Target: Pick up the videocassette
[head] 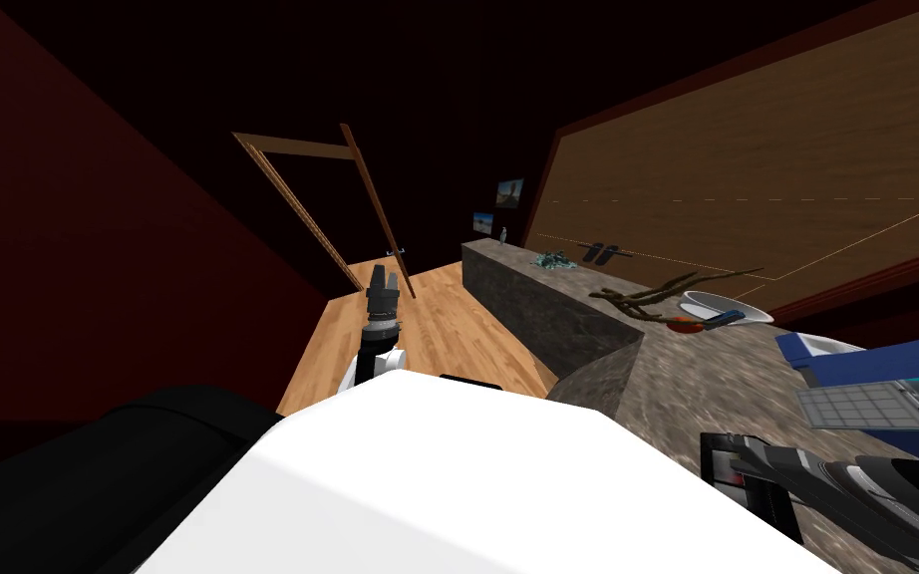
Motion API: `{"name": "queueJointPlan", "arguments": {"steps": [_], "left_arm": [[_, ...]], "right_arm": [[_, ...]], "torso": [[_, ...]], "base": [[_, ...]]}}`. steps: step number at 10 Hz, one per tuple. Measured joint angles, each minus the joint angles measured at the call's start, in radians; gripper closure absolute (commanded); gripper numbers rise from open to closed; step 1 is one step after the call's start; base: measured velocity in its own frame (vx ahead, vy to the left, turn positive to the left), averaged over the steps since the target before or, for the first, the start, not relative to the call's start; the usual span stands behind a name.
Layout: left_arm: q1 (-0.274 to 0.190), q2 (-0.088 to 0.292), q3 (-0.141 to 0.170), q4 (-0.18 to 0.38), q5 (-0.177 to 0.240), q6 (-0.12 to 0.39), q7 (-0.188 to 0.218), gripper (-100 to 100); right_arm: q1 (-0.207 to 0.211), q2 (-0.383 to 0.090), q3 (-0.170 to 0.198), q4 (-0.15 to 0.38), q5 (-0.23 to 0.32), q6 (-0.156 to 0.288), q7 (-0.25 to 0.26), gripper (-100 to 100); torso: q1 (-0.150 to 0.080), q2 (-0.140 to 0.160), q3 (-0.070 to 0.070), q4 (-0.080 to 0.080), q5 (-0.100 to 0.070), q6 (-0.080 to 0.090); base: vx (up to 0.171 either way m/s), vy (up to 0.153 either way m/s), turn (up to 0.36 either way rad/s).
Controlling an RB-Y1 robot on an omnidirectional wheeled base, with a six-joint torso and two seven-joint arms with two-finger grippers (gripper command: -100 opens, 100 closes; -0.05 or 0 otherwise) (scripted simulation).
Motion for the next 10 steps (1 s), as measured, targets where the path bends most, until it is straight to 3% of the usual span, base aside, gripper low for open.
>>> {"name": "queueJointPlan", "arguments": {"steps": [2, 3, 4, 9, 10], "left_arm": [[0.0, 0.0, 0.0, 0.0, 0.0, 0.0, 0.0, 0], [0.0, 0.0, 0.0, 0.0, 0.0, 0.0, 0.0, 0], [0.0, 0.0, 0.0, 0.0, 0.0, 0.0, 0.0, 0], [0.0, 0.0, 0.0, 0.0, 0.0, 0.0, 0.0, 0], [0.0, 0.0, 0.0, 0.0, 0.0, 0.0, 0.0, 0]], "right_arm": [[0.0, 0.0, 0.0, 0.0, 0.0, 0.0, 0.0, 100], [0.0, 0.0, 0.0, 0.0, 0.0, 0.0, 0.0, 0], [0.0, 0.0, 0.0, 0.0, 0.0, 0.0, 0.0, 100], [-0.038, 0.013, -0.031, 0.08, 0.004, -0.104, 0.024, 100], [-0.039, 0.013, -0.032, 0.082, 0.004, -0.109, 0.025, 0]], "torso": [[0.0, 0.0, 0.0, 0.0, 0.0, 0.0], [0.0, 0.0, 0.0, 0.0, 0.0, 0.0], [0.0, 0.0, 0.0, 0.0, 0.0, 0.0], [0.004, 0.002, 0.001, 0.0, 0.002, 0.0], [0.003, 0.001, 0.001, 0.0, 0.002, 0.0]], "base": [[0.0, 0.0, 0.0], [0.0, 0.0, 0.0], [-0.015, 0.017, 0.003], [-0.02, 0.033, -0.003], [0.0, 0.0, 0.0]]}}
